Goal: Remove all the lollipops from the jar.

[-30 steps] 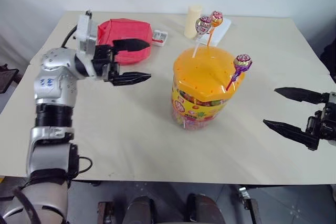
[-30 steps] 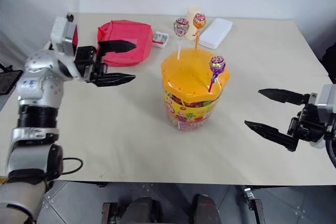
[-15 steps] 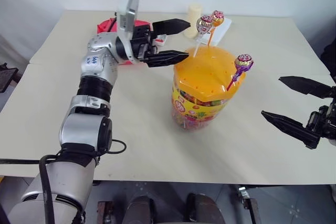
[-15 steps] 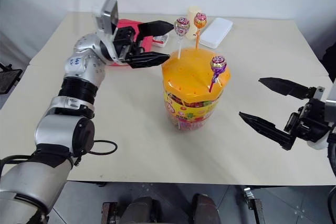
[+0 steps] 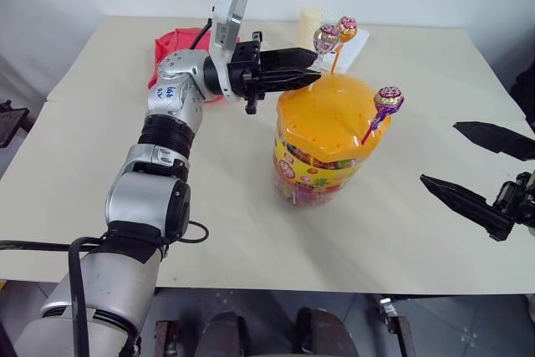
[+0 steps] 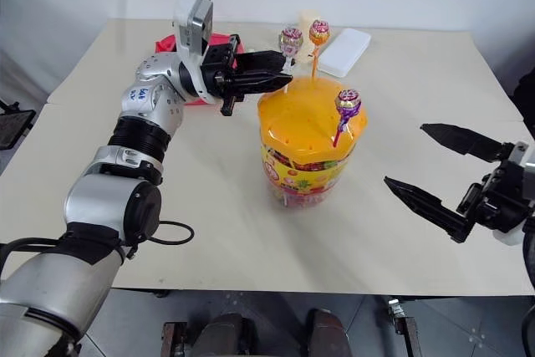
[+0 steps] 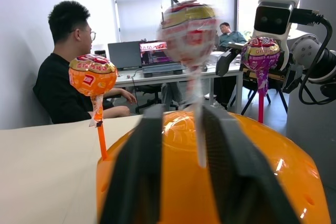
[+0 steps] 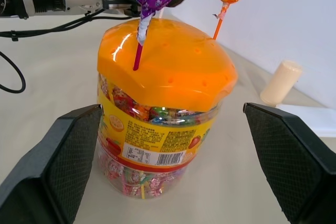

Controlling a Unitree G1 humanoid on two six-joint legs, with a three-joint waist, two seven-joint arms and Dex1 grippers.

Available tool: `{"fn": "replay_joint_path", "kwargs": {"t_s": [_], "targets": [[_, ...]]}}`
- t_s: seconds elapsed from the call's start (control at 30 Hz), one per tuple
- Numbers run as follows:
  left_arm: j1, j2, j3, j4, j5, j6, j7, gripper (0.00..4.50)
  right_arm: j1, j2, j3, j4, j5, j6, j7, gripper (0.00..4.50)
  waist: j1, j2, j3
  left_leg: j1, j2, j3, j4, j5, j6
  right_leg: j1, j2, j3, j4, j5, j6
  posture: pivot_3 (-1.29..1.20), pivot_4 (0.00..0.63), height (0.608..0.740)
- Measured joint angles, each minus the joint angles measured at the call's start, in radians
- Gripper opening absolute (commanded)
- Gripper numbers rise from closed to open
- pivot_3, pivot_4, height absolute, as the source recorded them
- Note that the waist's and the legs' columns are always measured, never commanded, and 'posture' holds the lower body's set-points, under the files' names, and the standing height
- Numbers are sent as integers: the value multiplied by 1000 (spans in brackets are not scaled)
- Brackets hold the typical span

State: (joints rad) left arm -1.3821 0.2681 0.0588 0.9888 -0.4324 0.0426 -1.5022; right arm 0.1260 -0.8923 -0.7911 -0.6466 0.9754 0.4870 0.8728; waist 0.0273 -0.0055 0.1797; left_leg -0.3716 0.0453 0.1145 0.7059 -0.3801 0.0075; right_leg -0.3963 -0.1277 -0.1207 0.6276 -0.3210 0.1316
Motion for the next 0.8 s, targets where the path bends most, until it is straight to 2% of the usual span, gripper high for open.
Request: {"fn": "replay_joint_path", "kwargs": {"t_s": [0.03,0.53,0.63,0.8], "targets": [[0,0,0,-2,0,1,0,44,0,0,0,0,-1,-1,-1,4500,0,0,0,0,0,0,0,0,0,0,0,0,0,0,0,0,150,740],[-101,10,61,-114,-33,60,19,44,-64,-7,25,40,-28,-9,22,4500,-1,-1,1,0,0,0,0,0,0,0,0,0,0,0,0,0,150,740],[-103,41,60,-140,-5,81,115,44,-91,-20,50,70,-28,-14,59,4500,-2,-1,1,0,0,-1,1,0,0,0,0,0,0,0,0,0,150,740],[-60,184,56,-279,68,317,396,44,-128,-56,116,166,-52,-39,188,4500,-5,-1,1,1,0,-1,1,0,0,0,0,0,1,0,0,0,150,740]]}}
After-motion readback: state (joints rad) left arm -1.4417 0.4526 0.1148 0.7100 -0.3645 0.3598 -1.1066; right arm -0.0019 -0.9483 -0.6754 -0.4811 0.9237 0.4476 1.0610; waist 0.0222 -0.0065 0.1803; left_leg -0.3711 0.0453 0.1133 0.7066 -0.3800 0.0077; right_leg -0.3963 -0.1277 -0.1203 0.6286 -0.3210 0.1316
